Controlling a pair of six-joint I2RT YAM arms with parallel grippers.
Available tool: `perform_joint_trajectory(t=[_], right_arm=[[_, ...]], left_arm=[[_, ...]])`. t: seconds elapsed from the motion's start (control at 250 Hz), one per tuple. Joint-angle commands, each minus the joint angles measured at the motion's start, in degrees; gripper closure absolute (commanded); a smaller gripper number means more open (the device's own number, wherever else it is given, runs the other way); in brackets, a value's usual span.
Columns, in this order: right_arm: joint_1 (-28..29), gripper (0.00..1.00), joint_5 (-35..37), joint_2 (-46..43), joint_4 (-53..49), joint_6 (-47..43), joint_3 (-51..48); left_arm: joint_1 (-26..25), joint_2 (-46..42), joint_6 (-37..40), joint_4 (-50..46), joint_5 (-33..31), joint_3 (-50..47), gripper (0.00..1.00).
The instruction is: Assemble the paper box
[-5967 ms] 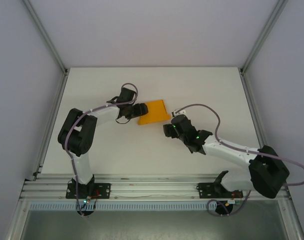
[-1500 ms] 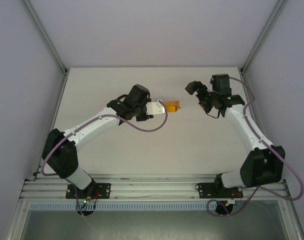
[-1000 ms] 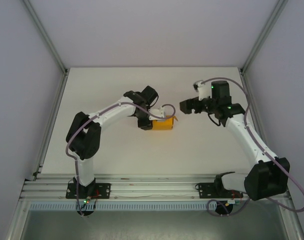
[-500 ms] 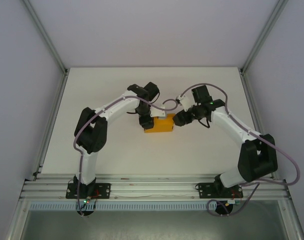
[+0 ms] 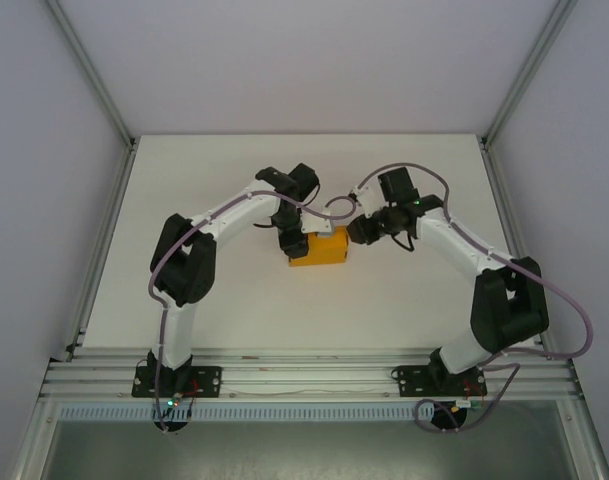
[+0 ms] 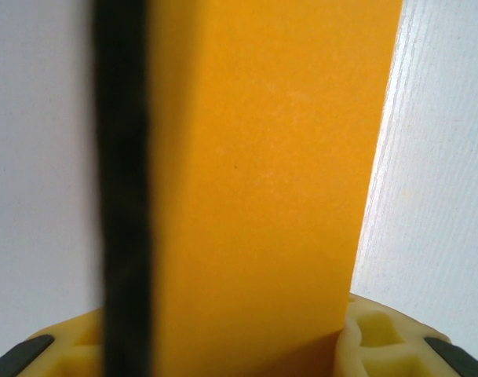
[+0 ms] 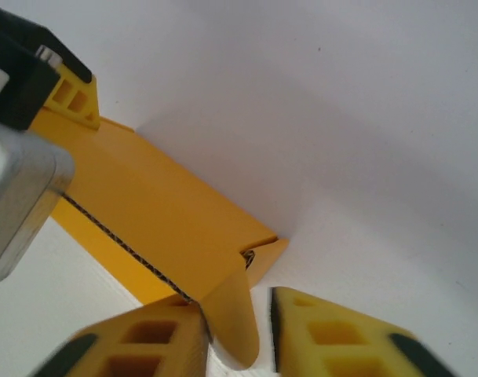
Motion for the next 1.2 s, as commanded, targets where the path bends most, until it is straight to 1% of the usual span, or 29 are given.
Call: perform_joint_trajectory(t=[0.0, 0.056, 0.108, 0.204, 0.312, 0.372, 0.48, 0.568, 0.7, 0.831, 0.927, 0.975, 1.019, 1.075, 1.111, 1.167, 1.195], right_arm=[[0.29, 0.86, 0.7, 1.49, -0.22, 1.79, 2.86], [0.55, 0.95, -0.43, 1.85, -0.91, 3.43, 3.76], [1.0, 0.99, -1.86, 1.87, -1.33, 5.5, 4.52], [2.57, 0.99, -0.36, 0.36, 0.53, 12.5, 4.25], [3.96, 1.0, 2.48, -1.09, 4.34, 22.39, 1.57], [5.42, 1.0, 7.78, -2.03, 7.93, 27.27, -1.24], [9.12, 1.0, 18.73, -3.03, 11.89, 32.25, -5.48], [11.14, 1.0, 23.23, -3.75, 15.87, 36.03, -8.62], [12.36, 1.0, 28.66, -4.59, 21.8, 37.8, -13.75], [12.84, 1.0, 28.31, -3.74, 23.1, 39.17, -16.13], [13.81, 1.0, 30.26, -3.95, 24.41, 38.41, -18.15], [14.11, 1.0, 32.01, -4.82, 25.66, 36.96, -19.53], [14.34, 1.0, 32.82, -5.72, 26.83, 35.31, -20.86], [14.36, 1.0, 33.44, -6.49, 27.49, 32.65, -21.95], [14.37, 1.0, 33.87, -6.58, 27.37, 31.18, -22.33], [14.41, 1.0, 34.49, -6.32, 28.0, 29.9, -22.91], [14.45, 1.0, 35.1, -6.0, 28.0, 30.03, -22.9]], left_arm=[[0.15, 1.96, -1.06, -1.65, -1.93, -0.01, 0.68], [0.14, 1.97, -1.41, -1.36, -1.87, 0.05, 0.68], [0.15, 2.06, -1.83, -1.02, -2.06, 0.38, 0.67], [0.15, 2.5, -2.23, -0.84, -2.07, 0.96, 0.66], [0.14, 2.68, -2.36, -0.58, -1.84, 1.09, 0.64], [0.17, 2.59, -2.49, -0.08, -1.75, 1.02, 0.63], [0.15, 2.68, -2.94, 0.5, -2.1, 0.97, 0.62], [0.14, 2.68, -3.33, 0.76, -2.31, 0.94, 0.61], [0.15, 2.15, -4.09, 1.84, -2.78, 0.2, 0.61], [0.1, 1.3, -4.49, 2.58, -2.92, -0.41, 0.57], [0.15, 0.62, -5.15, 3.44, -3.12, -0.81, 0.57], [0.15, 0.13, -5.58, 3.99, -3.16, -1.06, 0.52], [0.09, -0.4, -5.92, 4.67, -3.24, -1.12, 0.46], [0.15, -1.01, -6.13, 5.22, -3.17, -1.12, 0.42], [0.15, -1.37, -6.3, 5.48, -2.7, -0.74, 0.35], [0.1, -1.82, -6.45, 5.18, -1.45, 0.0, 0.33], [0.06, -2.12, -6.56, 5.18, -1.04, 0.26, 0.29]])
